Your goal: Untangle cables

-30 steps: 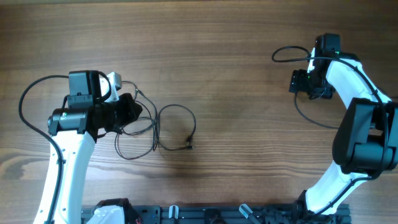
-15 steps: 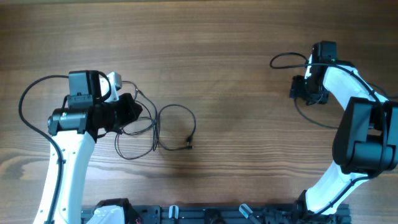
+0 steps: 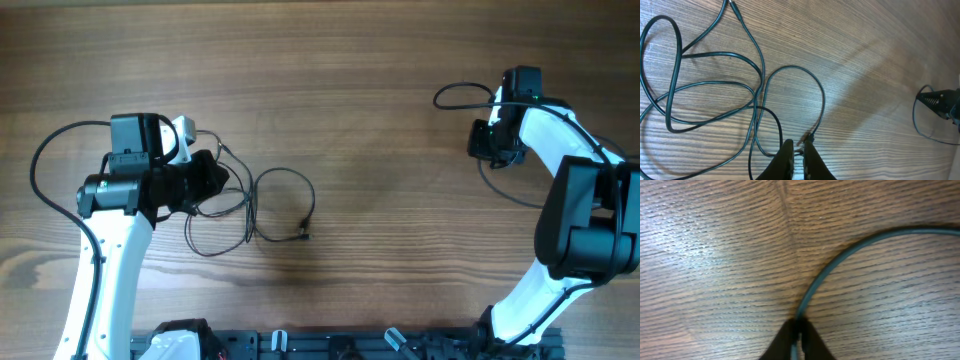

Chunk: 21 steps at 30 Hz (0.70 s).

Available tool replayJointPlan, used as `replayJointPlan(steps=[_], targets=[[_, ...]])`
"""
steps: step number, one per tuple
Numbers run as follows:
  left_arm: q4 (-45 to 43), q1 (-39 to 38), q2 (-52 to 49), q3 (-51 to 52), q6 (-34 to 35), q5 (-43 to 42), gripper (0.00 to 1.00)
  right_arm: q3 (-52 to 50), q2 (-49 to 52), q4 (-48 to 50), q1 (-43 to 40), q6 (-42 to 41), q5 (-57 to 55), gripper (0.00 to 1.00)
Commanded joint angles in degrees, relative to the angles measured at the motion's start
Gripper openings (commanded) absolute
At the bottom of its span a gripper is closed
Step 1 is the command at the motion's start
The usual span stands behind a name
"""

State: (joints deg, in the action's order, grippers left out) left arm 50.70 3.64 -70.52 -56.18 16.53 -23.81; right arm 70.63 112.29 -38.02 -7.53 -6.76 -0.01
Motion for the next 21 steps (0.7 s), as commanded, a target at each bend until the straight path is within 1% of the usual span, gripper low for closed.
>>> replayJointPlan(steps=[1, 9, 11, 15, 21], targets=[[0.4, -0.3, 0.3, 0.5, -1.3, 0.3, 0.09, -0.8, 0.9, 0.5, 0.2, -0.9, 1.3, 0.04], [0.4, -0.3, 0.3, 0.5, -1.4, 0.3, 0.09, 1.9, -1.5, -1.6, -0.1, -1.4, -2.7, 0.04], [0.4, -0.3, 0.3, 0.5, -1.3, 0.3, 0.09, 4.0, -3.0, -3.2, -0.7, -3.0, -4.5, 0.04], [0.4, -0.3, 0.3, 0.5, -1.4, 0.4, 0.09, 8.5, -8.0, -4.0, -2.6, -3.5, -4.5, 0.04], [0.5, -0.3, 0.3, 0.5, -1.3, 0.3, 0.09, 11.9, -16.1, -3.1, -7.9, -10.6, -9.0, 0.04]])
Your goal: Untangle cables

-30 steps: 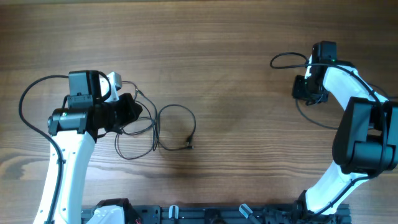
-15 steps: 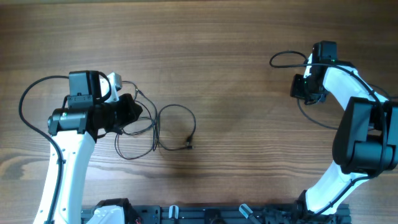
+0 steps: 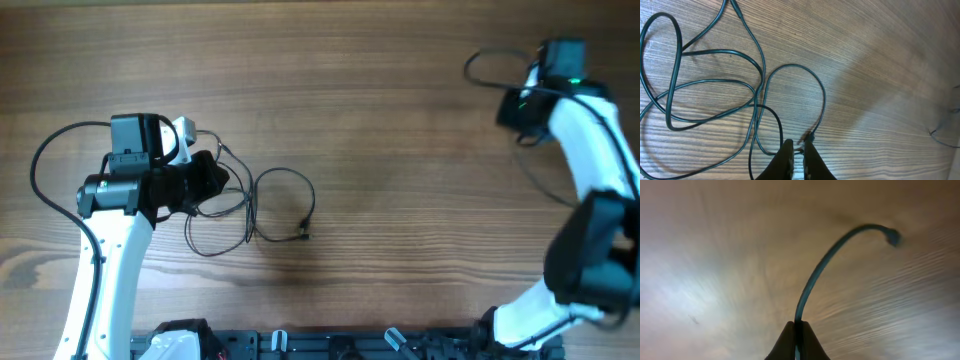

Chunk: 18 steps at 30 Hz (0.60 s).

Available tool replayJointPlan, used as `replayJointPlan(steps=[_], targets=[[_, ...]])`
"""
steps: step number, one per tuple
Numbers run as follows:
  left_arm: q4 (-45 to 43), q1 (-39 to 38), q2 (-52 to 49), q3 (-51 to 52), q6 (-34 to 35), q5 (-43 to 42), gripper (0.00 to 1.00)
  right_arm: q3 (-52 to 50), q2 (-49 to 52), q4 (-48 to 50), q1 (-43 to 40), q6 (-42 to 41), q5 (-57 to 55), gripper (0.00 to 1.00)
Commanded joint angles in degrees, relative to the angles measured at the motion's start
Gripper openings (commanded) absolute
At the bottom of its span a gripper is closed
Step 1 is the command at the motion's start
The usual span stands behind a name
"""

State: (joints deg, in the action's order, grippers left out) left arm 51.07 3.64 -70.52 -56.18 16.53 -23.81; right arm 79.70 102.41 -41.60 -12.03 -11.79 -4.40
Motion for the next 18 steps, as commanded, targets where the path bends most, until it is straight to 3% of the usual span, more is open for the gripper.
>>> replayJointPlan(steps=[1, 13, 15, 18], targets=[[0.1, -0.3, 0.3, 0.5, -1.3, 0.3, 0.09, 2.9, -7.6, 0.8, -4.7, -7.0, -5.4, 0.04], [0.8, -0.3, 0.3, 0.5, -1.3, 0.3, 0.09, 2.5, -8.7, -0.3, -20.4, -9.9, -8.7, 0.06], [0.9, -0.3, 0.3, 0.5, -1.3, 0.3, 0.09, 2.3, -8.1, -0.3, -21.8, -9.8, -8.7, 0.11], [0.9, -0.3, 0.3, 0.5, -1.3, 0.3, 0.09, 2.3, -7.2, -0.4, -23.3, -9.9, -8.6, 0.33]])
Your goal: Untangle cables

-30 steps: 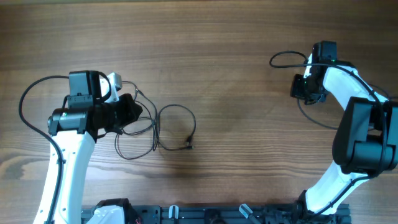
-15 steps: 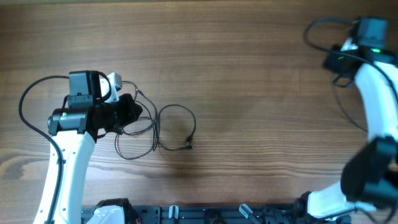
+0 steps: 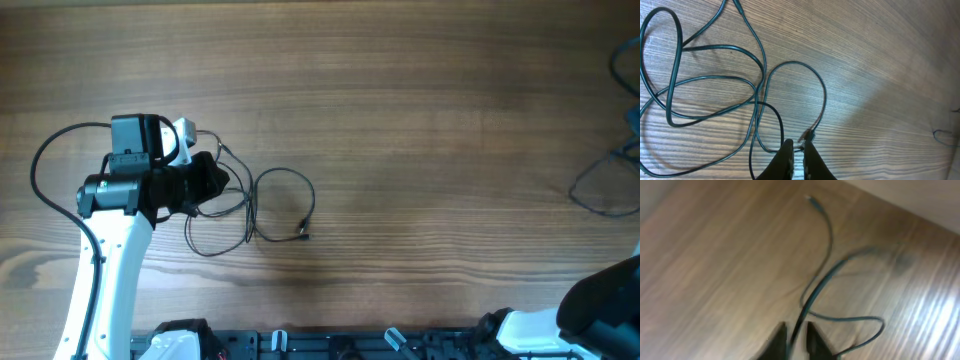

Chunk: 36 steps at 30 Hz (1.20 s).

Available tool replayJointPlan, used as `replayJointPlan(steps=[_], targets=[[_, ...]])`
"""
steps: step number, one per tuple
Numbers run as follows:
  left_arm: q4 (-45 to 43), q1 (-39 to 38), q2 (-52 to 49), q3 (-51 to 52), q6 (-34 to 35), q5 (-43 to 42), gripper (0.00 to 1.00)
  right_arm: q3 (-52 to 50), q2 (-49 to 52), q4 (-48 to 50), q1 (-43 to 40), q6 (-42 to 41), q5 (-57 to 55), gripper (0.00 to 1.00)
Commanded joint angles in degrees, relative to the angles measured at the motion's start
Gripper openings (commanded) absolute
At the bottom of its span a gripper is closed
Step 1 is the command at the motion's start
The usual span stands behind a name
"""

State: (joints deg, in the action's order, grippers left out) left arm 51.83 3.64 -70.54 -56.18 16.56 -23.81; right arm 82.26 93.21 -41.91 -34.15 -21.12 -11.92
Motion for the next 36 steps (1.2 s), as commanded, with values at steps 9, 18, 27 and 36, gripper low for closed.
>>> replayJointPlan(steps=[9, 18, 27, 36], targets=[[0.7, -0.3, 0.3, 0.5, -1.4, 0.3, 0.09, -0.3, 5.0, -2.5, -1.3, -0.4, 5.8, 0.69], [0.8, -0.3, 0.3, 0.5, -1.4, 0.3, 0.09, -0.6, 6.8, -6.1, -0.3, 2.2, 17.7, 0.72], [0.8, -0.3, 0.3, 0.5, -1.4, 0.3, 0.10, -1.6, 6.8, -8.7, 5.9, 4.0, 20.0, 0.72], [1.2, -0.3, 0.3, 0.5, -1.4, 5.4, 0.28, -1.7, 6.8, -8.8, 19.3, 15.3, 30.8, 0.73]])
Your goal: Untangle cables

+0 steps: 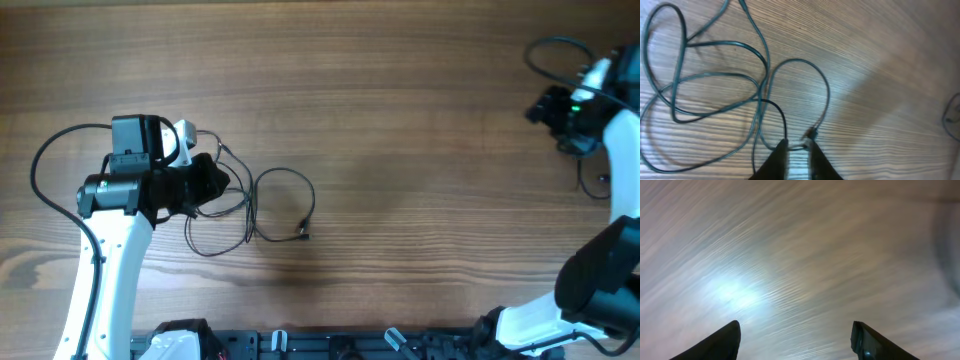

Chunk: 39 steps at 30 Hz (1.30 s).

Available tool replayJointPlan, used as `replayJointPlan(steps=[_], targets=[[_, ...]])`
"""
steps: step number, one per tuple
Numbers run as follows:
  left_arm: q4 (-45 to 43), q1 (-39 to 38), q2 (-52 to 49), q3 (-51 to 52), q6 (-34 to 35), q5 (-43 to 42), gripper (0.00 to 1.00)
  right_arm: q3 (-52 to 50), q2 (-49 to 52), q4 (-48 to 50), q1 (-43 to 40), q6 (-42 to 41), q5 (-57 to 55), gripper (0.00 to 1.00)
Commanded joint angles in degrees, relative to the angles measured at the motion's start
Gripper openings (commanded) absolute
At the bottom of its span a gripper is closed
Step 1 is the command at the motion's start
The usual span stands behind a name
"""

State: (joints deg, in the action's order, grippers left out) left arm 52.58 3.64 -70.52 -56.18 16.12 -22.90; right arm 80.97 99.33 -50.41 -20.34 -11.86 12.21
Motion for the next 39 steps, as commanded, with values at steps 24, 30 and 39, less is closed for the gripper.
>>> replayJointPlan(steps=[24, 30, 39], targets=[[-22.4, -0.4, -8.3, 9.4, -0.2, 6.9, 0.46, -0.5, 0.7, -2.0, 41.7, 0.4, 7.5, 0.79], [-29.2, -0.4, -14.1, 9.4, 1.1, 6.9, 0.34, -0.5, 0.9, -1.4, 47.9, -7.6, 7.4, 0.80], [-36.0, -0.4, -12.5, 9.0, 5.6, 4.4, 0.04, -0.5, 5.6, 6.4, 59.1, -14.3, 7.6, 0.84]])
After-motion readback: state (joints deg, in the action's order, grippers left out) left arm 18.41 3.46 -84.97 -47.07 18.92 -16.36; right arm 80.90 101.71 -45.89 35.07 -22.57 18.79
